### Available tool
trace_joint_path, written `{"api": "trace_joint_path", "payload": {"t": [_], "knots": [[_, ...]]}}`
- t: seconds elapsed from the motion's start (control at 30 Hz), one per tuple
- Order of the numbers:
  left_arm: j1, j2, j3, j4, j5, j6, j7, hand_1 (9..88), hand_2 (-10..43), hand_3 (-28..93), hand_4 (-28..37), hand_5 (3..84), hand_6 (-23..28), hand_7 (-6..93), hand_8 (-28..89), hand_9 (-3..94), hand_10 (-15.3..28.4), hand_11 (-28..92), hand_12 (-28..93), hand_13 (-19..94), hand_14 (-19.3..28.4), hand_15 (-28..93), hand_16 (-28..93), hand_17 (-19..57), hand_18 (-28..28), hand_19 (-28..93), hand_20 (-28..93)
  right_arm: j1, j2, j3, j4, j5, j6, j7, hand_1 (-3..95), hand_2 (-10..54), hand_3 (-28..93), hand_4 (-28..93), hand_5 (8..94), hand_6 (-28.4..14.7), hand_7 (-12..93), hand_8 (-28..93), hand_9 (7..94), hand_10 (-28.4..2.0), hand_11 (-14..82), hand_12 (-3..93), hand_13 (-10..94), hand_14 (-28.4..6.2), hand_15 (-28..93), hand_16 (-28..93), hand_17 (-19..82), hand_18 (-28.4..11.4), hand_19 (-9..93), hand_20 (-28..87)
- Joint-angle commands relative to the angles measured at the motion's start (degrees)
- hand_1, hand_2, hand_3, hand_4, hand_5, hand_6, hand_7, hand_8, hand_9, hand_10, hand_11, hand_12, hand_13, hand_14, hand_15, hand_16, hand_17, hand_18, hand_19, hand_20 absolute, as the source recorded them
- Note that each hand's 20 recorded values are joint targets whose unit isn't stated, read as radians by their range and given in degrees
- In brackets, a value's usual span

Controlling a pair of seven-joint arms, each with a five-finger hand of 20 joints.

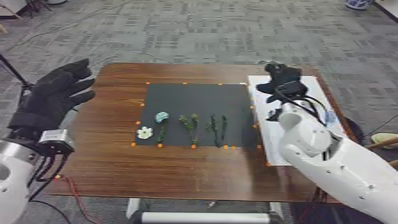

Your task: Arrange flowers

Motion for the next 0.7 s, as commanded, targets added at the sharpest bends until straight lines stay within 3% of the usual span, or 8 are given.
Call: {"api": "trace_joint_path", "payload": {"t": [0.03, 0.17, 0.3, 0.53, 0.7], "knots": [[0.71, -1.1, 0.66, -0.22, -0.03, 0.56, 0.24, 24.7, -2.2, 68, -28.0, 22.7, 1.7, 22.8, -11, 17.4, 9.7, 23, 19, 7, 12.6, 44, -6, -10.7, 19.2, 41, 13, -14.21, 9.42, 8.07, -0.86, 0.09, -0.51, 6.79, 28.0, -9.5, 85, -28, 42.7, -4.7, 23, -12, 45.1, -14.3, 22.3, 21.9, 52, -11.4, 82, 30, 24, -21.8, 81, 57], [0.02, -0.96, 1.49, 0.14, 0.03, 0.0, -0.3, 24.6, -2.2, 69, -28.0, 22.7, 1.7, 22.9, -11, 17.3, 9.8, 23, 19, 7, 12.6, 44, -6, -10.6, 19.1, 41, 13, -21.99, 10.76, 15.03, -3.31, -1.22, 0.48, 9.18, 28.2, -9.5, 86, -28, 42.8, -4.8, 23, -12, 45.3, -14.7, 21.5, 21.7, 52, -11.6, 82, 30, 24, -21.9, 81, 57], [0.75, -1.27, 1.33, -0.11, 0.01, 0.69, -0.33, 24.7, -2.2, 69, -28.0, 22.5, 1.6, 23.0, -11, 17.3, 9.7, 23, 19, 7, 12.5, 44, -6, -10.7, 19.1, 41, 13, -25.35, 10.47, 17.76, -3.12, -1.97, 0.26, 9.97, 28.5, -9.5, 86, -28, 43.0, -4.9, 22, -12, 45.5, -14.8, 21.3, 21.7, 52, -11.6, 82, 30, 24, -22.0, 81, 57], [0.41, -1.03, 0.92, 0.0, -0.01, 0.14, -0.4, 24.6, -2.2, 69, -28.1, 22.5, 1.6, 22.9, -11, 17.4, 9.7, 23, 19, 7, 12.6, 44, -6, -10.7, 19.1, 41, 13, -24.26, 9.24, 17.66, 1.04, 1.54, -2.37, 8.84, 28.0, -9.5, 86, -28, 41.4, -5.9, 21, -11, 42.6, -15.1, 20.8, 22.1, 51, -12.0, 81, 29, 23, -21.8, 81, 57], [1.12, -1.18, 0.0, -0.56, 0.05, 0.47, -0.13, 24.6, -2.3, 69, -28.1, 22.5, 1.6, 22.9, -11, 17.3, 9.7, 23, 19, 7, 12.6, 44, -6, -10.7, 19.1, 41, 13, -19.99, 8.17, 14.16, 5.26, 1.9, -3.86, 9.01, 27.7, -9.5, 85, -28, 39.5, -6.4, 21, -11, 41.3, -15.7, 19.0, 21.5, 50, -11.9, 81, 28, 23, -21.4, 81, 57]]}}
